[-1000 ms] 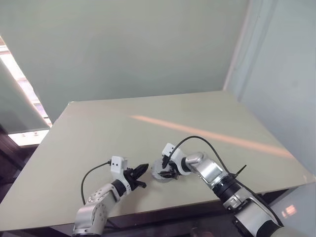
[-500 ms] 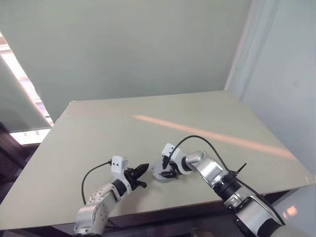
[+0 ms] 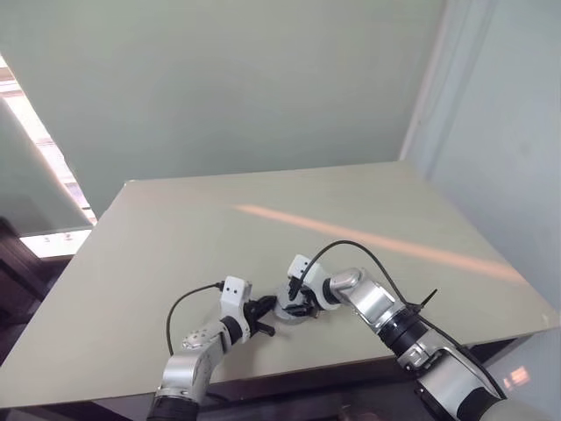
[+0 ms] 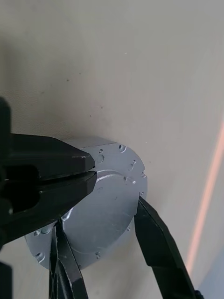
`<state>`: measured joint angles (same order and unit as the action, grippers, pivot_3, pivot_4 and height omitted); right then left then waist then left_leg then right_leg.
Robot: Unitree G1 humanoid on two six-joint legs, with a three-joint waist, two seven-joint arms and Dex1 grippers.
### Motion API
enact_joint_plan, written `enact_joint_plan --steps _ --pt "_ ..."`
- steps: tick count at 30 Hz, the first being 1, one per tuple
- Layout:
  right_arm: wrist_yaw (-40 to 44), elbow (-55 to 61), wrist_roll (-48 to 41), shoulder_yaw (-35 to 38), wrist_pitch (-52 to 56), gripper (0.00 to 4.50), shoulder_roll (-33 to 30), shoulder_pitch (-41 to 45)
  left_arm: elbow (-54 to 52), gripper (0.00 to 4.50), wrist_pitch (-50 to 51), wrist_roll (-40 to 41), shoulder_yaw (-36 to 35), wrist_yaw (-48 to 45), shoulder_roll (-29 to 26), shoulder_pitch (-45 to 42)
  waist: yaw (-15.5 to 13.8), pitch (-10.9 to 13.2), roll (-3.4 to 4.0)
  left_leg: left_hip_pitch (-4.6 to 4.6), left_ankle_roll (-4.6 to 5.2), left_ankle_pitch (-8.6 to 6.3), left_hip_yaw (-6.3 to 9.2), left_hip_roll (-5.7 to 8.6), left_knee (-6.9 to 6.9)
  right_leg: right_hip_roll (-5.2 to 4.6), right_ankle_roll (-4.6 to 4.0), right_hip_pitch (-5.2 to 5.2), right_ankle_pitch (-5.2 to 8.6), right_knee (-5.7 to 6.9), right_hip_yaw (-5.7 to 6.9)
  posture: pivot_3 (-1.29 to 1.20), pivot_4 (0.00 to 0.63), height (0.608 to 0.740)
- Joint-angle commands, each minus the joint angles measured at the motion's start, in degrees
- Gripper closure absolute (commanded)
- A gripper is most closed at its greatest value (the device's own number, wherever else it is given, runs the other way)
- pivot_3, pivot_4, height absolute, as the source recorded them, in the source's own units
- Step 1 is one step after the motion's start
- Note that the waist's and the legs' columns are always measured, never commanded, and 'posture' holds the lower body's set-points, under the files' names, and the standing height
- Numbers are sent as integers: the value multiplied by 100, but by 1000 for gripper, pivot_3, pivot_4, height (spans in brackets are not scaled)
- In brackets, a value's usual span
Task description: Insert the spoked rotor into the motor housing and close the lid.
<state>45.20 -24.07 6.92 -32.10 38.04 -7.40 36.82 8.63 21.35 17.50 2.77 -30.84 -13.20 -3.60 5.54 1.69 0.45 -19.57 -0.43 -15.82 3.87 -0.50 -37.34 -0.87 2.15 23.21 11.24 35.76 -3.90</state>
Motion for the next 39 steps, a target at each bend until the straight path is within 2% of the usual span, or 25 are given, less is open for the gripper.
enact_joint_plan --steps 1,3,4,6,12,17,22,31,39 --pt "-94 -378 218 -159 233 1258 -158 -269 144 4500 32 -165 106 -11 -17 -48 -3 -4 2 0 0 0 0 0 0 0 0 0 0 0 0 0 0 740" --pt "-99 -348 229 -157 188 1258 -171 -261 163 4500 33 -181 146 -30 11 -77 -6 -6 4 0 0 0 1 0 -1 -1 0 -1 0 0 0 0 0 740" --pt "-91 -333 231 -157 180 520 -178 -255 171 4500 37 -192 166 -42 23 -89 -6 -6 4 0 0 0 1 1 -2 -1 0 -1 0 0 1 0 0 740" --pt "-56 -311 226 -175 193 27 -195 -244 186 4500 37 -215 190 -60 38 -99 -6 -7 4 0 0 0 1 2 -2 -2 0 -2 0 0 1 0 0 740" --pt "12 -205 95 -32 251 27 -186 -232 271 4500 13 -277 246 -102 44 -129 -11 -7 4 0 0 0 2 2 1 -2 1 -1 0 -1 1 0 0 740" --pt "47 42 -292 502 532 27 -86 -237 354 4500 -17 -318 284 -116 54 -173 -15 -7 4 -1 0 0 2 4 -1 -4 1 -1 1 -2 1 0 0 740" --pt "-18 311 -1313 1816 1163 27 208 -171 424 4500 -46 -366 320 -145 77 -220 -31 -2 2 -8 0 0 5 6 -3 -4 1 3 1 -2 1 0 0 740" --pt "-1163 -731 -2599 4213 2386 27 571 242 471 4500 -55 -448 323 -227 92 -247 -97 4 7 -36 1 1 3 6 -1 -4 1 19 0 -2 0 0 0 740" --pt "-1676 -1683 -3128 5246 2406 27 447 464 450 4500 -21 -473 336 -254 75 -220 -100 9 16 -50 3 1 2 9 1 -3 1 26 0 -8 -1 0 0 740"
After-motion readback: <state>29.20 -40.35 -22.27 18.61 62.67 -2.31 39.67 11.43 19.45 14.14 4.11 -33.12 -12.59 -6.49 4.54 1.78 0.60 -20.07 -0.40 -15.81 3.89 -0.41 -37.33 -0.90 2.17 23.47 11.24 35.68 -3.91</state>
